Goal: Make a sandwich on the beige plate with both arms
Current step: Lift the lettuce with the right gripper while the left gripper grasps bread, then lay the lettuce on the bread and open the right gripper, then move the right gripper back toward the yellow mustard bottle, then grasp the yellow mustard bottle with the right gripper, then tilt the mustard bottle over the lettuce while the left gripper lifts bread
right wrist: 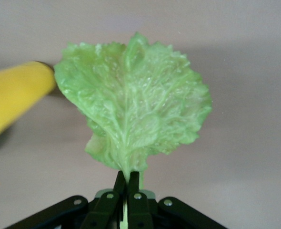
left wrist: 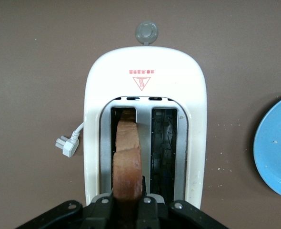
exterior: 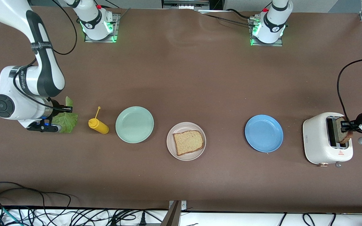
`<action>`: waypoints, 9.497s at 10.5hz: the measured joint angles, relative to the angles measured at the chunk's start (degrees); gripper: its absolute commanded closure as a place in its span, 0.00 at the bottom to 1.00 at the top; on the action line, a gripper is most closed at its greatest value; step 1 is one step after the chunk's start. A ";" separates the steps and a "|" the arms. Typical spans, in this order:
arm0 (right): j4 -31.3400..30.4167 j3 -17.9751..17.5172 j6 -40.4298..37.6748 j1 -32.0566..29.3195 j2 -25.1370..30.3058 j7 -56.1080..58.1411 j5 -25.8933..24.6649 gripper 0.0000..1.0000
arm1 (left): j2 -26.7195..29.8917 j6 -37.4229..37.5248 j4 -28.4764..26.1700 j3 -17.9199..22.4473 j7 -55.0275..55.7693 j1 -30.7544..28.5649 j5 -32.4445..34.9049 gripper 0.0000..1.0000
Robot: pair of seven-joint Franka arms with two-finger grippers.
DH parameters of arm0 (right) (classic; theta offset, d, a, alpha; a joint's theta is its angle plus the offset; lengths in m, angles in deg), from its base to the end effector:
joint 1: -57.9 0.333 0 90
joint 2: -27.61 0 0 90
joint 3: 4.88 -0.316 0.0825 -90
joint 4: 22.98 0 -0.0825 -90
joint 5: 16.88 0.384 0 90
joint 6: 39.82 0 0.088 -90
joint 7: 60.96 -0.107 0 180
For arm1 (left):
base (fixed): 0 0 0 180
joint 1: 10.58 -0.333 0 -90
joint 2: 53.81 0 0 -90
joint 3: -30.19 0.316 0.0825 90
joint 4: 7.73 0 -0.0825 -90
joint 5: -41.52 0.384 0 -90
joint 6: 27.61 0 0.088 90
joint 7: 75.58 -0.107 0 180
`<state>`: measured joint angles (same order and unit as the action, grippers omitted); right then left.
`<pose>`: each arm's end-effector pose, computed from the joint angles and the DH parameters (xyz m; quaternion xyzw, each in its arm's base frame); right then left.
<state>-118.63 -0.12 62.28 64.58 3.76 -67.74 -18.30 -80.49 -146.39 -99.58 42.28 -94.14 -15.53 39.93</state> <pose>0.6296 0.0238 0.3438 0.9875 -0.0365 -0.1480 0.0400 0.6562 0.1807 0.3666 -0.9992 0.0179 0.0037 0.0354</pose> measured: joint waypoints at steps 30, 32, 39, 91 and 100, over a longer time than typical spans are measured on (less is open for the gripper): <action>22.10 -6.86 51.96 30.80 -28.52 -96.14 23.31 0.54 | 1.02 15.97 11.38 -14.28 21.57 3.75 0.19 1.00; 22.14 -6.84 52.20 31.02 -29.25 -95.91 23.28 0.00 | 0.28 15.97 11.00 -14.86 21.59 3.76 0.19 1.00; 25.77 -2.48 32.28 30.58 -21.78 -93.11 13.93 0.00 | -1.45 15.84 11.11 -15.49 21.86 3.82 0.19 1.00; -2.95 4.42 4.79 -4.55 -15.86 109.35 68.11 1.00 | -3.03 15.80 11.26 -15.38 16.31 -3.30 -25.13 1.00; 14.76 -5.18 13.28 8.78 -13.45 67.44 20.56 1.00 | -6.63 18.69 11.06 -15.27 8.05 -10.25 -43.32 1.00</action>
<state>-103.87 -5.29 75.56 73.36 -9.69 -0.30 2.27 -87.13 -127.69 -88.51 27.01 -86.09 -25.78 -3.39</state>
